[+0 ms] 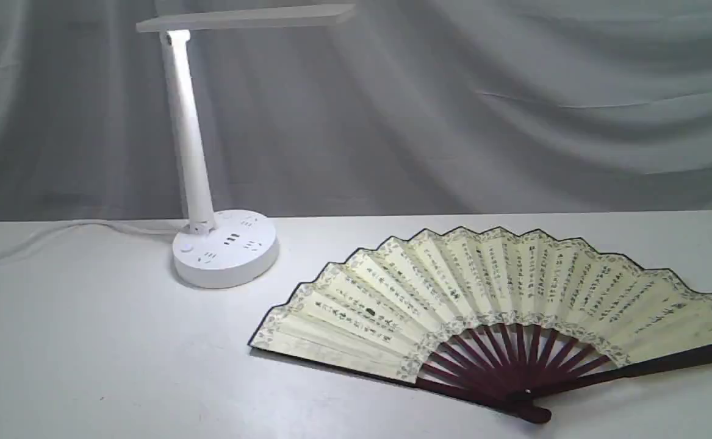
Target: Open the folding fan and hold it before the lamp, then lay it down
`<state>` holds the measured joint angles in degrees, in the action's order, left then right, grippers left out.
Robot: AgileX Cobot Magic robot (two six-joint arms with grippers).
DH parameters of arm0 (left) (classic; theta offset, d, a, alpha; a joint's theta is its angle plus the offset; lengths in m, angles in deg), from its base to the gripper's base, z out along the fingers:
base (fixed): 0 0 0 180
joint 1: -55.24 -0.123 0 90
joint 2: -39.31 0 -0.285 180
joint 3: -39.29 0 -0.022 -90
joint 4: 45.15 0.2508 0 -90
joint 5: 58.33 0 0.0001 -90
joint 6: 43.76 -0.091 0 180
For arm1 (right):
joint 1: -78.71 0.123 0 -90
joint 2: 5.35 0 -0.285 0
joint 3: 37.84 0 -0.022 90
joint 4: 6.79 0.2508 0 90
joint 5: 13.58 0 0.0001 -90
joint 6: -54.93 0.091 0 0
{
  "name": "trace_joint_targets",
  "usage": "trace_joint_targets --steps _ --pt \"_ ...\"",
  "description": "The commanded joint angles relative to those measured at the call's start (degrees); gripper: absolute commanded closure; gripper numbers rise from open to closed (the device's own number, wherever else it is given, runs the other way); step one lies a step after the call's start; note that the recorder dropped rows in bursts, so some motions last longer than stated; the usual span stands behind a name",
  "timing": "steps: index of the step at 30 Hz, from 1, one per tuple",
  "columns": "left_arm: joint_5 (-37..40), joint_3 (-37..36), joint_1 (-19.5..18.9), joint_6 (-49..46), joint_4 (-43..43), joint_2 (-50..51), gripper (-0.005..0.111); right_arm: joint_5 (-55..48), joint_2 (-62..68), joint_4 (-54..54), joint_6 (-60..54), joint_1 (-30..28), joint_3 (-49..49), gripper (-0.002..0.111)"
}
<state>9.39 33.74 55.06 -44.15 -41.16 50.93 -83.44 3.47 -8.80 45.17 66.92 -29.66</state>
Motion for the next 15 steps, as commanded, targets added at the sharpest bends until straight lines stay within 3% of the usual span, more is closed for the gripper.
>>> trace_joint_targets --steps 1,9,15 --pt "-0.5 -0.4 0.4 1.9 1.7 -3.8 0.107 -0.1 -1.0 -0.8 0.7 -0.2 4.5 0.108" --pt "2.2 -1.4 0.4 4.2 2.7 -3.8 0.107 -0.1 -1.0 0.7 -0.1 -0.2 10.9 0.108" --pt "-4.3 -12.7 0.4 4.6 2.0 -3.8 0.107 5.3 -1.0 0.8 -0.1 -0.2 20.0 0.108"
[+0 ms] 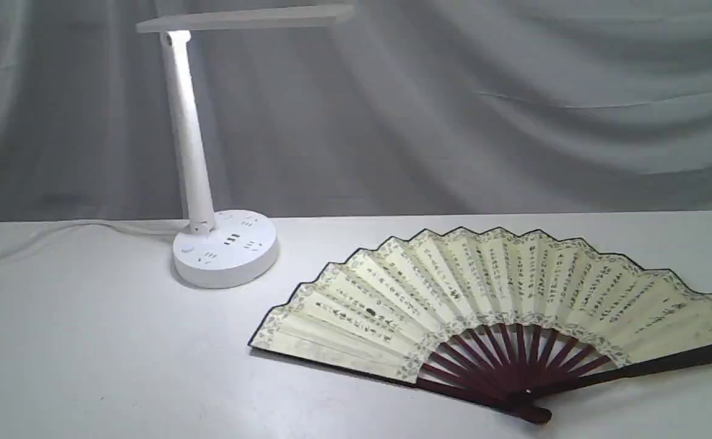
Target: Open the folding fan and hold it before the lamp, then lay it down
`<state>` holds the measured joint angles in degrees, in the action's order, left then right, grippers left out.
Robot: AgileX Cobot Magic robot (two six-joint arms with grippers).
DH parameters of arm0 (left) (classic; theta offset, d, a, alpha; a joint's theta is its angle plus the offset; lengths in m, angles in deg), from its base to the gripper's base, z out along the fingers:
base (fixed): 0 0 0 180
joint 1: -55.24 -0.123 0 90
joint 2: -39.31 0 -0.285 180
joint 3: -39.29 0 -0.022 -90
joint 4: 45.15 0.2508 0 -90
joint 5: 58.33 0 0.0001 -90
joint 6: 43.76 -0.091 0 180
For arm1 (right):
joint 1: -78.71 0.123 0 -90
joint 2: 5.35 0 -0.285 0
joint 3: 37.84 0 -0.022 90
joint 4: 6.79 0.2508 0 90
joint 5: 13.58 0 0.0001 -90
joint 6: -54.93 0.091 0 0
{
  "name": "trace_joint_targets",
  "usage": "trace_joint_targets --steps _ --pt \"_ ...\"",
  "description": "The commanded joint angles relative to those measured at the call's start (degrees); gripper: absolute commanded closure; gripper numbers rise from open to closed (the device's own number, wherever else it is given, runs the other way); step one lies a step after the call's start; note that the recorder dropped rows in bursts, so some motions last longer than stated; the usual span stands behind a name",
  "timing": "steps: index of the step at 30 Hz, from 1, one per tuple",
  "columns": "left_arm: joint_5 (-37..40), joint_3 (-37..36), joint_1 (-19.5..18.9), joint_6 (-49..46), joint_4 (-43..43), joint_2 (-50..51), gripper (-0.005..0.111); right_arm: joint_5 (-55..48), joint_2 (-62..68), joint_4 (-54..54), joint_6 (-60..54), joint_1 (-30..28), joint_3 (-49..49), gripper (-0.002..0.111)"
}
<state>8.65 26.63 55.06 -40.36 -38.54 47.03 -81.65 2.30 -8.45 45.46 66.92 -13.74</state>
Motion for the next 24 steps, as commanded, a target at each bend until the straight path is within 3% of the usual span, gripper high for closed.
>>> trace_joint_targets --steps 1,7,13,24 --pt "-6.1 -8.4 0.4 1.0 -0.6 0.1 0.107 5.4 0.1 0.9 -0.4 -0.2 5.8 0.108" --pt "-17.9 -24.7 0.4 1.1 -1.0 0.1 0.107 19.7 0.1 2.3 -0.3 -0.2 16.2 0.108" --pt "-35.1 -41.2 0.4 0.9 -1.7 0.1 0.107 39.0 0.1 1.7 -0.3 -0.2 28.1 0.108" --pt "-49.3 -54.0 0.4 0.9 -1.7 0.1 0.107 54.4 0.1 5.6 1.2 -0.2 47.0 0.108"
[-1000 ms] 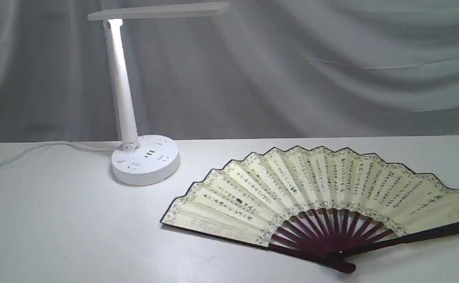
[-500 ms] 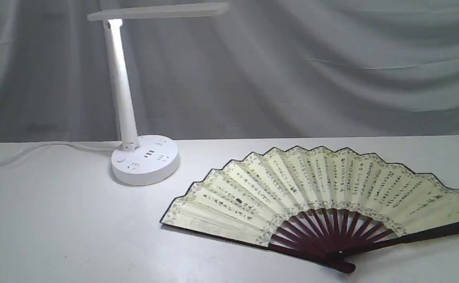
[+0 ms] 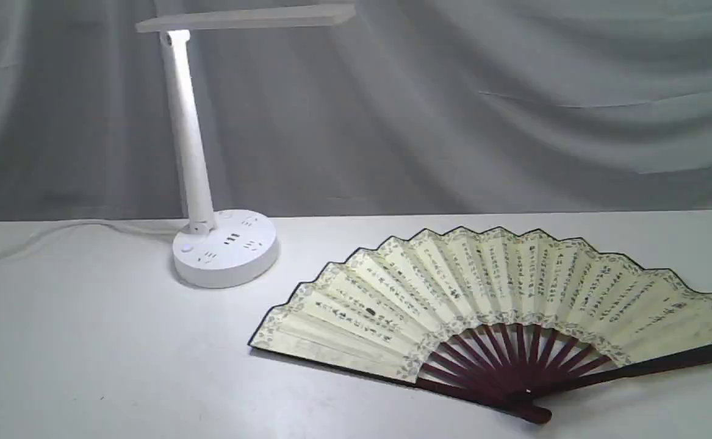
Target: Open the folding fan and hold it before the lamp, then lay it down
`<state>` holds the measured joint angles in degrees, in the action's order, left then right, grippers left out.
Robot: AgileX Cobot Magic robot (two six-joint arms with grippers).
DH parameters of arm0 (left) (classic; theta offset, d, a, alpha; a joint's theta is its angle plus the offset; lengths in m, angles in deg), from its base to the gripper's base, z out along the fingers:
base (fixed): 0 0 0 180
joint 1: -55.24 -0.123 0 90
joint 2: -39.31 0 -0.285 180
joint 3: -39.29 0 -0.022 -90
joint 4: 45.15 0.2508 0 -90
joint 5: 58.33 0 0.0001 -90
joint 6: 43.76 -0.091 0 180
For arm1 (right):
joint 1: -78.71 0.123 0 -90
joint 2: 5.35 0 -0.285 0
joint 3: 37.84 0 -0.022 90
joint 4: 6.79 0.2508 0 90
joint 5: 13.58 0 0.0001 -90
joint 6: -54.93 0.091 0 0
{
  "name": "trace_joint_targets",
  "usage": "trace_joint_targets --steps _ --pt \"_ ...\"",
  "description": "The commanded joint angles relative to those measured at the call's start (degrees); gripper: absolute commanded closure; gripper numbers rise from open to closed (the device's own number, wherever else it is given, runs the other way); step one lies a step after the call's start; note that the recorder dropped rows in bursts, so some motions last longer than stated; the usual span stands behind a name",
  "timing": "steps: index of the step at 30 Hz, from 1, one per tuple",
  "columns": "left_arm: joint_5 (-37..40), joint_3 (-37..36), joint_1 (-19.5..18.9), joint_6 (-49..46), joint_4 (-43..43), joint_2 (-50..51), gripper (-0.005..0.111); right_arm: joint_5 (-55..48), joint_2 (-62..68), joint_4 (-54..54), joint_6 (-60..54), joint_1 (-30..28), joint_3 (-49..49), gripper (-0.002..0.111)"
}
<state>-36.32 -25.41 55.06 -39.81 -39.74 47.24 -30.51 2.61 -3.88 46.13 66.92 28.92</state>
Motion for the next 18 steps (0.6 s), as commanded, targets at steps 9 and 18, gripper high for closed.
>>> trace_joint_targets --steps 9,18 --pt "-14.3 -12.5 0.4 0.3 -0.5 -0.1 0.107 4.1 -0.2 2.1 0.6 -0.2 10.5 0.108" --pt "-8.4 -12.5 0.4 0.5 -2.1 -0.1 0.107 4.7 -0.2 2.6 1.1 -0.2 10.5 0.108"
